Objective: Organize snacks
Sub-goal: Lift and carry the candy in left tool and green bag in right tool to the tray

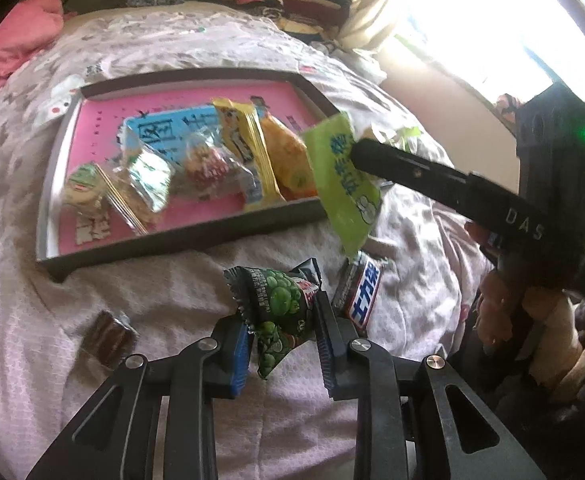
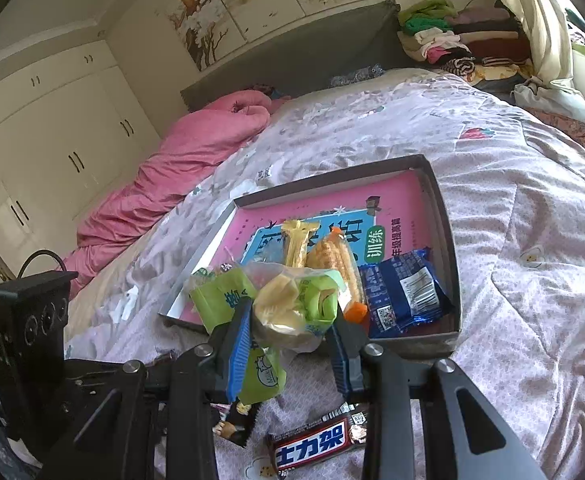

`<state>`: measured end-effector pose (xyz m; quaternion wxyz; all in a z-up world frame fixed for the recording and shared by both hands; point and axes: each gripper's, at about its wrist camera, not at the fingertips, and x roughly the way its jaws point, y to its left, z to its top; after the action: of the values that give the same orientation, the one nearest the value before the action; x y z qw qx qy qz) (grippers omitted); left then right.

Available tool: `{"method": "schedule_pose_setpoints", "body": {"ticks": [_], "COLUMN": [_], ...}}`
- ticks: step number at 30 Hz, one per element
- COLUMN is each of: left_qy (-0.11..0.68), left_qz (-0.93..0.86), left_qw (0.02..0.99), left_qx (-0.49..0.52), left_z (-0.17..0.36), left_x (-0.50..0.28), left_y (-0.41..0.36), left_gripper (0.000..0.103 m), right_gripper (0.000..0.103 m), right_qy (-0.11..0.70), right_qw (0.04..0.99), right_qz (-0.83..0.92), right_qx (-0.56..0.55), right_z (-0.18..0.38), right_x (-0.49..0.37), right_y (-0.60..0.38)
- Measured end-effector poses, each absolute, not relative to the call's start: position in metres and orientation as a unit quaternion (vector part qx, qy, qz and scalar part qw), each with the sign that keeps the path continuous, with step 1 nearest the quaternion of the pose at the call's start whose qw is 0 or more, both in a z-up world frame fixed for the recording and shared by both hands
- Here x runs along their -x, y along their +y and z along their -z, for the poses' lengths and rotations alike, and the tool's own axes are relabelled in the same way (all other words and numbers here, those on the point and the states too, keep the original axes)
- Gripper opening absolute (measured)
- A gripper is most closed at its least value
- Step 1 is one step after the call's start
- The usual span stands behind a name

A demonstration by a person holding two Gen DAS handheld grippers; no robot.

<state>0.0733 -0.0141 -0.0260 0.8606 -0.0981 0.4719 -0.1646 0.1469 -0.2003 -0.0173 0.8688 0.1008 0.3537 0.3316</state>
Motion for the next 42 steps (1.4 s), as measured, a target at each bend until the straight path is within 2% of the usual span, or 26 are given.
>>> {"method": "schedule_pose_setpoints", "body": {"ticks": [19,42], "left_qy": [0.409,0.427], "left_qz": [0.086,0.067], "left_qw": [0.895,0.890], "left_qx": [0.157,0.145], "left_z": [-0.006,0.023], "left_x": [-0.107,-0.138], "left_y": [0.050,0.049], "left_gripper": [0.029,0.029], "right_gripper": [0.035,0.035], "right_qy": [0.329,0.331], "right_qw": [0.885,0.901], "right_qz": [-0.303,-0.227], "right_qx": [-0.132,-0.165], "right_z": [0.005,0.014], "right_x": [-0.162,-0.185], "right_y": [-0.218,-0.240]}}
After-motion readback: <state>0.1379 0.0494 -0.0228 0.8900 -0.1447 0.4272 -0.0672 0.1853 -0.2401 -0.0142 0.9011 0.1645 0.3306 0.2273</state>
